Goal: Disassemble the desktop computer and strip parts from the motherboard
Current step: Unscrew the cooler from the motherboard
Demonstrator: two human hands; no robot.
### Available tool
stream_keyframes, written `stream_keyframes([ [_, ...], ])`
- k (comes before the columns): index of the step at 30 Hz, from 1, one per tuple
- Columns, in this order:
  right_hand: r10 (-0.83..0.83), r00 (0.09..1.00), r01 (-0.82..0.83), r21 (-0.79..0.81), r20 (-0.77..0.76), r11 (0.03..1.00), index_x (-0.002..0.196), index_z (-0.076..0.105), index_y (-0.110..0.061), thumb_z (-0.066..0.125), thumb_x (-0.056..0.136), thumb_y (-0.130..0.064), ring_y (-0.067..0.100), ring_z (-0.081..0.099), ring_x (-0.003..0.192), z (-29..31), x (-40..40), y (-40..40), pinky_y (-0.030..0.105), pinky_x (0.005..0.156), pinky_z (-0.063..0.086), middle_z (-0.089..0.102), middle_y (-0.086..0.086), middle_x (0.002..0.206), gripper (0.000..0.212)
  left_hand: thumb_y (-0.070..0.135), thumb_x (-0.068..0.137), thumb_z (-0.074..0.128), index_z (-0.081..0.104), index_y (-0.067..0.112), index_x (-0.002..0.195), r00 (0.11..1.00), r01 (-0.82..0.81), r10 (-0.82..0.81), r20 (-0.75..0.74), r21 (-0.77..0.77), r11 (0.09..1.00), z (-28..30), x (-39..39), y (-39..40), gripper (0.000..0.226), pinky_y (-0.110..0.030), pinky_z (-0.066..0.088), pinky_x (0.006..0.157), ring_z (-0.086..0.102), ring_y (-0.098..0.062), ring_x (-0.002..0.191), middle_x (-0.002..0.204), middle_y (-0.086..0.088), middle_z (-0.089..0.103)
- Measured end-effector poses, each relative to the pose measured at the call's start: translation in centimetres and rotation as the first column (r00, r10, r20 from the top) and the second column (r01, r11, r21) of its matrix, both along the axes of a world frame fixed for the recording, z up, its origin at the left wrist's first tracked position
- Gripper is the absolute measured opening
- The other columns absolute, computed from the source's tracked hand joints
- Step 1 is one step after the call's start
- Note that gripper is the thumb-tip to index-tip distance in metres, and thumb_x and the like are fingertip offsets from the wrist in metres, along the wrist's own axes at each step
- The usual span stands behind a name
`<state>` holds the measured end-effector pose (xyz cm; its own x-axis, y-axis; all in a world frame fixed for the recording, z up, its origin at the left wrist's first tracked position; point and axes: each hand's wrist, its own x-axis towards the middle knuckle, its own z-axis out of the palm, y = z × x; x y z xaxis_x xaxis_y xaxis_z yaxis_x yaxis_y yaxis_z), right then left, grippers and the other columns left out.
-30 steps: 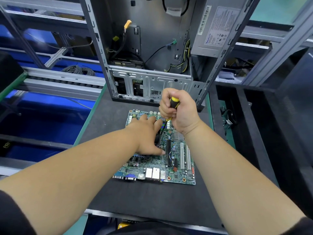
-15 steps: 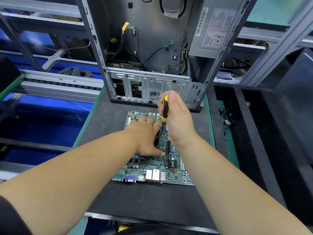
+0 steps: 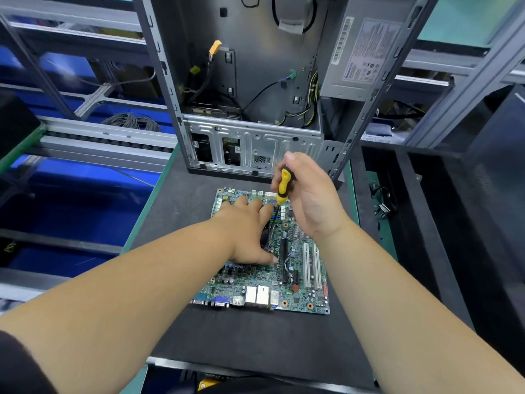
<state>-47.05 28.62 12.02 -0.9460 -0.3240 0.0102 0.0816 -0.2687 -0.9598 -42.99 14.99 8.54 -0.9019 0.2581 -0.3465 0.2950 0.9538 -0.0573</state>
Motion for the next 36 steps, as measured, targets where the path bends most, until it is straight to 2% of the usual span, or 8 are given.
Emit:
stream_keyframes([
  [3, -0.181, 0.983, 0.18, -0.028, -0.016, 0.983, 0.082, 0.067, -0.016, 0.054, 0.093, -0.041, 0.016, 0.06, 0.069, -0.7, 0.9, -0.1, 0.026, 0.068, 0.049, 0.063, -0.002, 0.072, 0.03, 0.086, 0.066, 0.045, 0.012, 0.021, 0.148, 1.0, 0.009, -0.009, 0.001, 0.0, 1.0, 0.0, -0.1, 0.0, 0.109, -0.052, 0.039, 0.099, 0.031, -0.034, 0.129, 0.142, -0.005, 0.032],
  [7, -0.223, 0.974, 0.217, -0.115, -0.045, 0.969, 0.076, 0.054, -0.011, 0.035, 0.1, -0.039, 0.014, 0.039, 0.056, -0.8, 1.6, -1.6, 0.023, 0.057, 0.035, 0.046, -0.003, 0.058, 0.042, 0.086, 0.066, 0.046, 0.013, 0.021, 0.147, 1.0, 0.007, -0.007, 0.0, -0.007, 1.0, -0.1, -0.2, 0.1, 0.109, -0.052, 0.04, 0.097, 0.032, -0.034, 0.128, 0.14, -0.007, 0.032],
  [10, -0.069, 0.997, 0.06, -0.192, -0.045, 0.98, 0.062, 0.044, -0.007, 0.029, 0.102, -0.031, 0.012, 0.023, 0.045, -0.3, 0.6, -1.7, 0.023, 0.046, 0.02, 0.031, -0.005, 0.048, 0.049, 0.086, 0.065, 0.047, 0.013, 0.02, 0.147, 1.0, -0.001, 0.001, 0.005, -0.003, 1.0, 0.0, 0.0, 0.1, 0.111, -0.051, 0.04, 0.098, 0.032, -0.033, 0.127, 0.139, -0.006, 0.034],
  [13, 0.171, 0.983, -0.175, -0.077, -0.061, 0.982, 0.056, 0.045, -0.01, 0.035, 0.096, -0.037, 0.011, 0.019, 0.042, 0.5, -0.3, -1.8, 0.021, 0.045, 0.015, 0.03, -0.007, 0.044, 0.049, 0.086, 0.066, 0.047, 0.019, 0.019, 0.143, 1.0, -0.001, 0.001, 0.009, 0.007, 1.0, 0.1, 0.0, 0.1, 0.106, -0.051, 0.039, 0.097, 0.032, -0.033, 0.126, 0.14, -0.006, 0.033],
  [15, 0.206, 0.975, -0.205, 0.019, -0.088, 0.978, 0.064, 0.045, -0.008, 0.042, 0.092, -0.034, 0.011, 0.023, 0.045, 0.5, -0.2, -1.9, 0.022, 0.046, 0.019, 0.034, -0.007, 0.048, 0.038, 0.085, 0.066, 0.046, 0.022, 0.019, 0.141, 1.0, 0.0, 0.0, 0.016, 0.002, 1.0, 0.1, 0.0, 0.1, 0.103, -0.051, 0.038, 0.098, 0.03, -0.034, 0.129, 0.144, -0.005, 0.029],
  [22, -0.099, 0.995, 0.1, 0.033, -0.021, 0.994, 0.077, 0.057, -0.017, 0.058, 0.09, -0.039, 0.016, 0.059, 0.068, 0.1, 1.0, -1.2, 0.024, 0.065, 0.048, 0.061, -0.002, 0.073, 0.026, 0.085, 0.067, 0.045, 0.015, 0.02, 0.145, 1.0, 0.003, -0.003, 0.0, -0.011, 1.0, -0.1, 0.0, 0.1, 0.105, -0.051, 0.039, 0.097, 0.03, -0.034, 0.128, 0.139, -0.007, 0.032],
  [27, -0.226, 0.97, 0.216, -0.101, -0.093, 0.971, 0.074, 0.056, -0.017, 0.043, 0.098, -0.034, 0.015, 0.045, 0.061, -0.7, 2.4, -1.7, 0.022, 0.06, 0.039, 0.051, -0.001, 0.067, 0.033, 0.086, 0.065, 0.046, 0.016, 0.021, 0.145, 1.0, 0.004, -0.004, -0.012, 0.003, 1.0, -0.3, 0.0, 0.0, 0.107, -0.053, 0.039, 0.098, 0.032, -0.034, 0.127, 0.136, -0.007, 0.034],
  [36, 0.235, 0.972, -0.237, -0.097, -0.026, 0.967, 0.05, 0.043, -0.013, 0.033, 0.091, -0.029, 0.009, 0.018, 0.04, 1.2, -0.8, -1.5, 0.018, 0.043, 0.016, 0.025, -0.004, 0.042, 0.044, 0.086, 0.064, 0.046, 0.018, 0.02, 0.144, 1.0, 0.006, -0.006, 0.001, 0.01, 1.0, 0.1, 0.0, 0.1, 0.107, -0.052, 0.039, 0.098, 0.033, -0.033, 0.126, 0.137, -0.006, 0.035],
])
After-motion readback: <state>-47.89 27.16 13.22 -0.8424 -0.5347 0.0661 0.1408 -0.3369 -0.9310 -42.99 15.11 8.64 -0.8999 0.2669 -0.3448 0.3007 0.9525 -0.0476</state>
